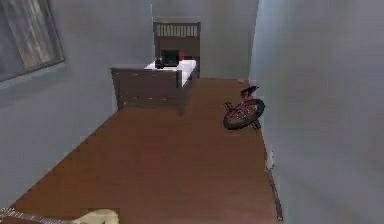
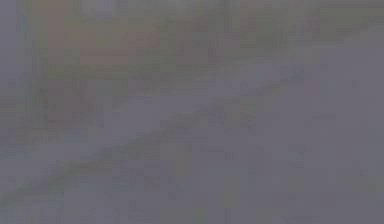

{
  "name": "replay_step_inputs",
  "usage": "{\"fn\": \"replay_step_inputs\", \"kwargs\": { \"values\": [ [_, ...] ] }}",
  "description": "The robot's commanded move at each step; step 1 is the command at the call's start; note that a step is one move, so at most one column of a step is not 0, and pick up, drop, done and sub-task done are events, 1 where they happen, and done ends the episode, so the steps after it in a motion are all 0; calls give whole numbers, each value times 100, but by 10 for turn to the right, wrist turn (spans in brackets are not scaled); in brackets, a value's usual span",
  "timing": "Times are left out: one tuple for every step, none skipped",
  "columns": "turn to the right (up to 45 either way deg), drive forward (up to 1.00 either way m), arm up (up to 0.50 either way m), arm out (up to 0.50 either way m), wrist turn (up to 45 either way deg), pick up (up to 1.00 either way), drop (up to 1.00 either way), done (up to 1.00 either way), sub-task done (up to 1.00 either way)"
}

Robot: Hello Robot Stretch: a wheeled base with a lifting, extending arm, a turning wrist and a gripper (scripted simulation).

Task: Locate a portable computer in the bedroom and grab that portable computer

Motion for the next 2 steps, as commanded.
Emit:
{"fn": "replay_step_inputs", "kwargs": {
  "values": [
    [0, 100, 0, 0, 0, 0, 0, 0, 0],
    [0, 95, 0, 0, 0, 0, 0, 0, 0]
  ]
}}
